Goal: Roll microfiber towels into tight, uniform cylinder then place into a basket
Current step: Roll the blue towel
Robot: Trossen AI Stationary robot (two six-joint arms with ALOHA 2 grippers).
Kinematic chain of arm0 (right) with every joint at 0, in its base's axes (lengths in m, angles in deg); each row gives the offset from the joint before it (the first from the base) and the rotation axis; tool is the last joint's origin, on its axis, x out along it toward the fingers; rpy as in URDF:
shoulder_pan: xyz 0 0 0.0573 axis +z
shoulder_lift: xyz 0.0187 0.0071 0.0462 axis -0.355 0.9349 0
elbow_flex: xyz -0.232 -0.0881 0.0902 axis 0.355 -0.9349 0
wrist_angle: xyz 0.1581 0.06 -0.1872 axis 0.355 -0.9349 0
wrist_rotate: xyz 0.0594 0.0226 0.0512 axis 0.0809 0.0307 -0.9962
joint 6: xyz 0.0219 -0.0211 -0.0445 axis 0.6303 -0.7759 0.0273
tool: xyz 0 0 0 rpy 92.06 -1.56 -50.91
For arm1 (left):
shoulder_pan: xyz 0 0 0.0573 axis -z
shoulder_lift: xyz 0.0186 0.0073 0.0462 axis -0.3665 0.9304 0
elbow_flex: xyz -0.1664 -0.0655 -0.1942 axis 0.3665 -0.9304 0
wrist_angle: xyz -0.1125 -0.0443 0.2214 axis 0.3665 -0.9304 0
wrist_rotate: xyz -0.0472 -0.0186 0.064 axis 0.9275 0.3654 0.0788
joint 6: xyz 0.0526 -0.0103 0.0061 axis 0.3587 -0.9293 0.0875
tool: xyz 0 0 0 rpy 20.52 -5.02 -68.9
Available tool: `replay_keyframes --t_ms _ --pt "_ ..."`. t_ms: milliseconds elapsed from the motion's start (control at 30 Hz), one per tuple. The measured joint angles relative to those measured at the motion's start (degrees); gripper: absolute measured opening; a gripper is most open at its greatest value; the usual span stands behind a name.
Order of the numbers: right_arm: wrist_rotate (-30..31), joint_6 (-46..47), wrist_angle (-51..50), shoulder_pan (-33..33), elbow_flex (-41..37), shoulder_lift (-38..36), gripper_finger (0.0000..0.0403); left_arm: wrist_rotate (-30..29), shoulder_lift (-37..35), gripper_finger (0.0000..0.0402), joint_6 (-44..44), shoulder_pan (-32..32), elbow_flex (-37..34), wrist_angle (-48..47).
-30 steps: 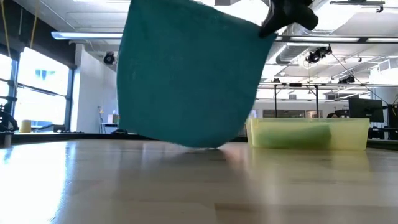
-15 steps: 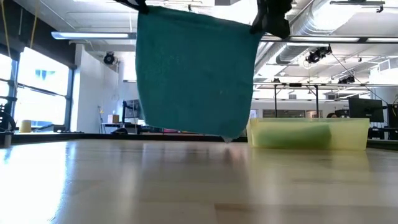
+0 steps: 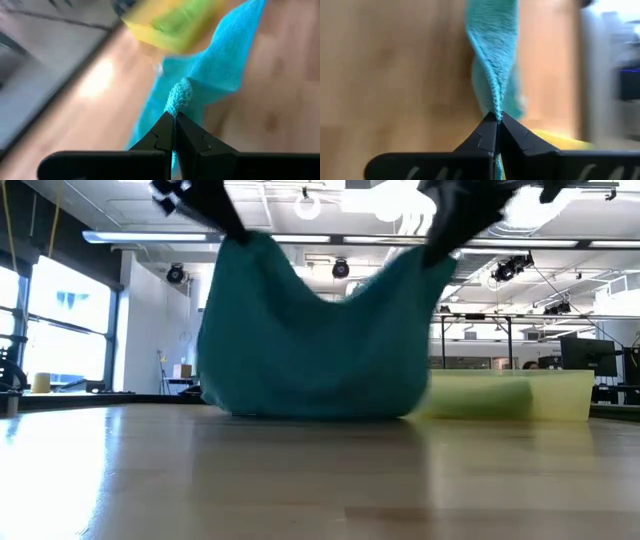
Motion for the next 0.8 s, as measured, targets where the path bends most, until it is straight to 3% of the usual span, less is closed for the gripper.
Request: replay_keyframes --t_ms 267,533,800 --pt "-19.5 9.0 0.1 6.1 0.0 7.9 0.0000 6.7 9.8 0.0001 -11.1 9.1 -0.2 6.5" --pt "-26.2 7.3 6.8 7.2 0.0 11.9 0.0000 13.9 14.7 0.0001 -26.6 13.9 -1.7 7.4" --pt "-28.4 7.2 13.5 7.5 0.0 15.0 0.0000 14.3 14.7 0.0001 -33.2 15.1 -6.4 14.1"
